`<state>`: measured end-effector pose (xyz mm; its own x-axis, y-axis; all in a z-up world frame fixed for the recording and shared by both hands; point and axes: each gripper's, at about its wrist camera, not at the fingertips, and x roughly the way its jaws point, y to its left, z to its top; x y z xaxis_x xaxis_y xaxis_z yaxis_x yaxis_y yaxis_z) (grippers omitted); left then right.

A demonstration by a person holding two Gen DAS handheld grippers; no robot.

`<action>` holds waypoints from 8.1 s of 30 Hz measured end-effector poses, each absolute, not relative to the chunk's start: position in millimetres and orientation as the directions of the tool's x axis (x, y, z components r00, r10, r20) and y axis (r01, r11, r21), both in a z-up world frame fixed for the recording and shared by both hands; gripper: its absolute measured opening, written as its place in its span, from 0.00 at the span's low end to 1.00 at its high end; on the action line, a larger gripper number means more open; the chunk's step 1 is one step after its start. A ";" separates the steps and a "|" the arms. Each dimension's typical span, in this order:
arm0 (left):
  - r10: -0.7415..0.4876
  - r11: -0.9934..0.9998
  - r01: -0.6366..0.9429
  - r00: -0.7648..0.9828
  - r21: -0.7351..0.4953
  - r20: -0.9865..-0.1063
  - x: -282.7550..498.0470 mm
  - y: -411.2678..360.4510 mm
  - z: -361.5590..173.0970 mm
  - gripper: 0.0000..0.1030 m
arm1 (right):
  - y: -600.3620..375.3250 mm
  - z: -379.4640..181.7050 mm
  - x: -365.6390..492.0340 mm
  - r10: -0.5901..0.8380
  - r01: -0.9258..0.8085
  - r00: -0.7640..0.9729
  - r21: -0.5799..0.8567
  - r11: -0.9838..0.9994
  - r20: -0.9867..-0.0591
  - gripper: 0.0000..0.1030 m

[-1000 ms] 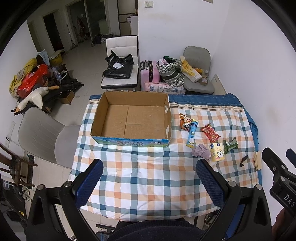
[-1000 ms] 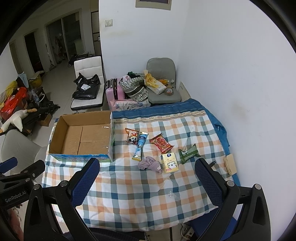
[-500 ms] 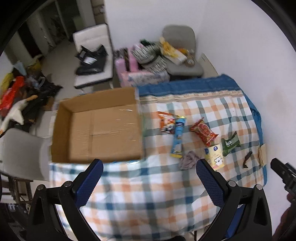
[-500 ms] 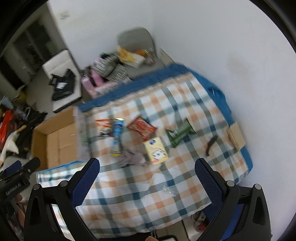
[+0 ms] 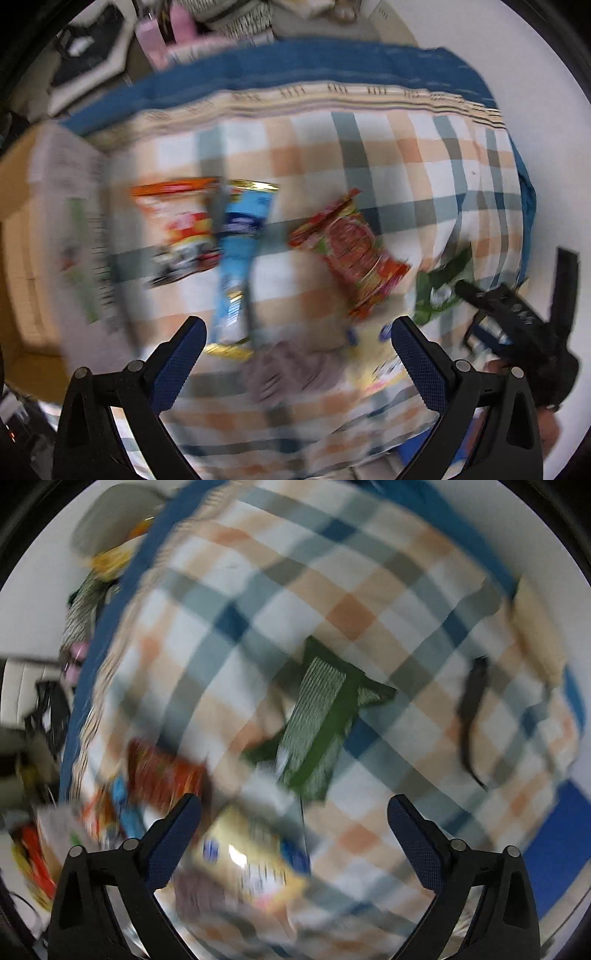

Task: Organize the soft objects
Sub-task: 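Grasp the red-green candy bag with the left tool while the right tool grasps the green snack bag, then carry the candy bag with the left tool while the right tool carries the green bag into the box, then open both tools to drop the bags in the box and lift away, then grasp the orange chip bag with the left tool while the right tool grasps the yellow tissue pack, then carry the chip bag with the left tool while the right tool carries the tissue pack into the box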

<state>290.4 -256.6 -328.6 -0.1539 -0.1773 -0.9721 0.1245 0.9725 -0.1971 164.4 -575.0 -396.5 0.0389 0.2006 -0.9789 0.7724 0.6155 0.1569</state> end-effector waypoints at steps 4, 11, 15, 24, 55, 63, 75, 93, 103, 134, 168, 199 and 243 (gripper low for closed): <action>-0.210 0.971 0.055 -0.251 -0.231 -0.945 313.4 -279.3 -371.9 1.00 | -587.7 -438.8 172.5 0.294 0.821 0.035 0.195 0.537 -0.955 0.64; -0.189 0.979 0.004 -0.367 -0.204 -0.911 327.1 -305.5 -435.1 0.90 | -579.2 -449.0 181.4 0.297 0.759 -0.037 0.167 0.629 -0.954 0.44; -0.161 0.985 0.009 -0.345 -0.175 -0.925 327.0 -310.9 -439.3 0.78 | -572.2 -455.8 190.6 0.295 0.738 -0.057 0.159 0.656 -0.954 0.49; -0.127 0.981 0.114 -0.252 -0.159 -0.960 315.6 -301.9 -402.7 0.46 | -555.0 -447.7 204.0 0.239 0.697 -0.088 0.112 0.708 -0.967 0.37; -0.268 0.950 -0.131 0.118 -0.283 -0.956 251.3 44.3 -199.7 0.45 | -158.3 -215.5 232.9 0.401 -0.004 0.067 0.402 0.916 -0.914 0.36; -0.239 0.965 -0.103 0.021 -0.240 -0.971 306.9 86.4 -253.8 0.45 | -76.0 -244.6 285.6 0.306 -0.046 0.013 0.305 0.951 -0.952 0.36; -0.291 0.957 -0.043 -0.163 -0.287 -0.943 365.5 94.0 -338.9 0.46 | -35.3 -332.6 343.7 0.190 -0.048 -0.079 0.194 0.980 -0.979 0.36; -0.227 0.974 -0.032 -0.120 -0.225 -0.966 372.5 100.4 -331.8 0.65 | -31.2 -342.8 358.4 0.087 -0.065 -0.058 0.091 0.994 -0.995 0.74; -0.095 0.995 -0.037 0.061 -0.098 -0.994 317.7 119.8 -286.1 0.96 | -41.2 -312.2 315.9 0.094 -0.042 0.007 0.094 0.995 -0.996 1.00; 0.007 1.000 -0.017 0.340 0.002 -0.940 170.6 73.0 -146.0 0.98 | -95.5 -176.4 160.7 0.232 -0.051 0.222 0.227 0.973 -0.947 1.00; 0.203 0.940 0.301 -0.121 0.159 -0.972 348.7 -225.9 -400.0 0.98 | -418.8 -419.9 175.0 0.223 0.386 -0.114 0.164 0.908 -0.968 1.00; 0.012 0.969 0.247 -0.098 -0.012 -0.995 338.3 -195.4 -363.7 0.34 | -428.3 -412.2 175.9 0.189 0.415 -0.155 0.110 0.903 -0.970 0.69; -0.054 0.990 -0.128 0.017 -0.056 -0.998 317.1 170.2 -279.4 0.34 | -43.8 -267.2 256.5 0.272 0.004 -0.037 0.272 0.962 -0.962 0.68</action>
